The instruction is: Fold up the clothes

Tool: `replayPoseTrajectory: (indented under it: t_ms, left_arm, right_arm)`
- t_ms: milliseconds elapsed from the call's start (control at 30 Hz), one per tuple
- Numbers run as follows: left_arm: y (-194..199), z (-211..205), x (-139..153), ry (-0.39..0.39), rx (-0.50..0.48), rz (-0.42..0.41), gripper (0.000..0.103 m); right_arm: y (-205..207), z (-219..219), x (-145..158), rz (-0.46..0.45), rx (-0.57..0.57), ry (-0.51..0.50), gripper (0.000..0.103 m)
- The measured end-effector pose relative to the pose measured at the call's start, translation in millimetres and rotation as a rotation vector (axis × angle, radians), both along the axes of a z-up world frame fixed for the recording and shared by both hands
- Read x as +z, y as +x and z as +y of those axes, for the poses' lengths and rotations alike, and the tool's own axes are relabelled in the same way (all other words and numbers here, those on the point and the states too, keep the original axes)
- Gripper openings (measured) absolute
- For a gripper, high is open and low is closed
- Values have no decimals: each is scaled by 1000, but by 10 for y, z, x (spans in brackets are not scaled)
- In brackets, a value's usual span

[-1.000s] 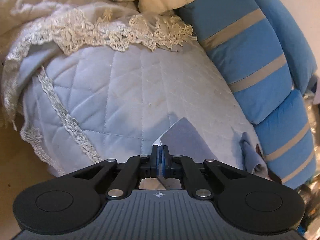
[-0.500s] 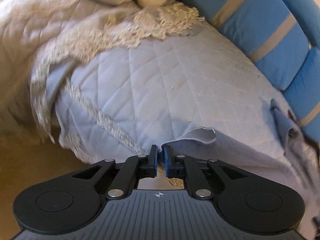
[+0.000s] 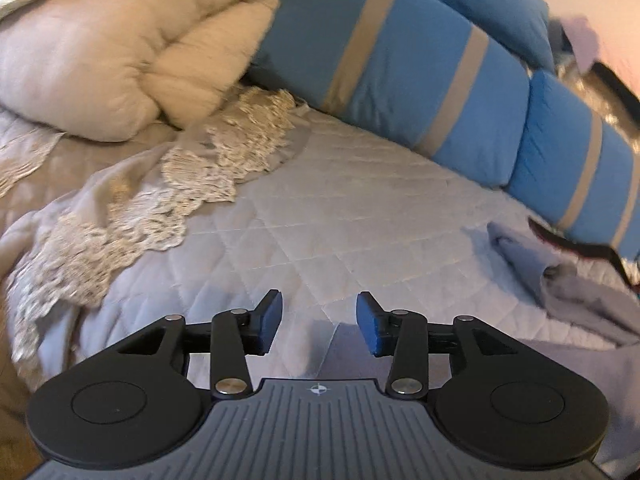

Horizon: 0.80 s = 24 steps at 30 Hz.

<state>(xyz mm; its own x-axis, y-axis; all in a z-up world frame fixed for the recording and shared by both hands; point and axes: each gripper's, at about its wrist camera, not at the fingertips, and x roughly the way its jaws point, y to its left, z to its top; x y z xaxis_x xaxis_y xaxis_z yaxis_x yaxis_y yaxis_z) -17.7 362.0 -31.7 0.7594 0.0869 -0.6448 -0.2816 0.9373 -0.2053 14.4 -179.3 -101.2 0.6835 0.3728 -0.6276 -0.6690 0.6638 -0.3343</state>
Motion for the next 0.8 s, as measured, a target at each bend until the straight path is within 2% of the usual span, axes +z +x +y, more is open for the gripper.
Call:
replayPoseTrajectory:
  t_ms: [167, 200, 300, 367, 500, 600, 700, 733, 800]
  left_arm:
    - [96, -168, -168, 38, -116, 31, 38]
    - [103, -222, -195, 47, -144, 33, 27]
    - [107, -415, -229, 147, -195, 32, 5]
    - [110, -488, -191, 201, -196, 12, 4]
    - [131, -472, -14, 240, -183, -66, 4]
    - [192, -493, 74, 280, -191, -86, 5]
    - [292, -528, 19, 323, -197, -43, 11]
    - [325, -545, -36, 347, -201, -6, 11]
    - [370, -564, -140, 397, -194, 68, 19]
  right_arm:
    - [24, -8, -24, 5, -9, -6, 103]
    - [30, -8, -31, 6, -10, -8, 103]
    - [36, 2, -52, 8, -9, -18, 103]
    - [28, 12, -60, 5, -3, -24, 103]
    - [0, 26, -68, -8, 12, -31, 103]
    - [7, 30, -78, -7, 11, -34, 103]
    - [29, 26, -74, -5, 0, -30, 103]
    - [34, 22, -69, -3, -4, -25, 103]
    - [41, 11, -64, 3, -9, -19, 103]
